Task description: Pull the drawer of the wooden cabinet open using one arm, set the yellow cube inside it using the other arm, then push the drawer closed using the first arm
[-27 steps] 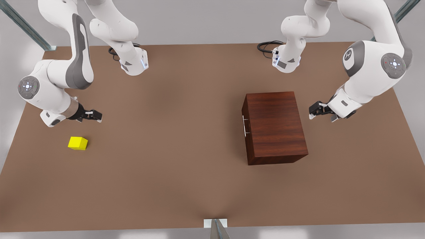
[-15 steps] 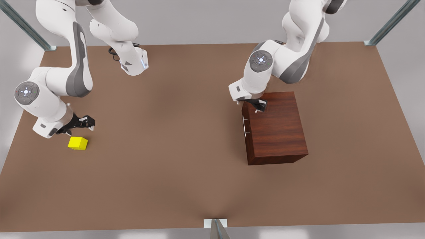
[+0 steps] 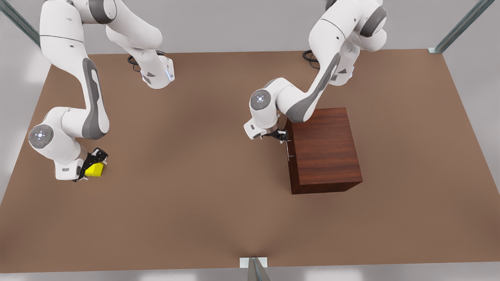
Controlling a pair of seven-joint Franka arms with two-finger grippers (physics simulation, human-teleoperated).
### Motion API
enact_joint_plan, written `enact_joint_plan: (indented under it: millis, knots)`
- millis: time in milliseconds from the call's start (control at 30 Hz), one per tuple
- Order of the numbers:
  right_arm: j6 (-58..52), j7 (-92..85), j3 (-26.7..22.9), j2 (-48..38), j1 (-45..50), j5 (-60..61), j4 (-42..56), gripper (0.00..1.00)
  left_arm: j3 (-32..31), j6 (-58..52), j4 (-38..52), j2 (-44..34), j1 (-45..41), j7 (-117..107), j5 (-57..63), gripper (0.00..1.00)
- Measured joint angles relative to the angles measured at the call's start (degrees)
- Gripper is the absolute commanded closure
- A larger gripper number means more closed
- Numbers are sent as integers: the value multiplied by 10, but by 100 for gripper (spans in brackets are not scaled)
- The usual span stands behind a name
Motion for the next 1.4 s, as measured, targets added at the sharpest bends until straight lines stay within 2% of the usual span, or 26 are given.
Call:
enact_joint_plan:
  millis: [133,533,667,833,1100,1400]
  knots:
    - [62,-67,0,-2,-24,-2,-41,0,3,7,-3,9,1,-44,26,0]
    - [162,-231,0,34,-67,-14,-57,0,4,12,-6,26,2,-156,98,0]
    - [147,-282,2,29,-66,-26,-61,0,4,13,-5,37,0,-183,119,0]
    - [75,-323,1,32,-68,-31,-42,0,4,13,-4,53,-3,-211,149,0]
    - [12,-355,-9,77,-68,-30,-24,0,5,14,2,72,-9,-251,168,0]
    - [63,-380,-9,107,-95,-36,-35,0,2,15,35,90,-22,-282,166,0]
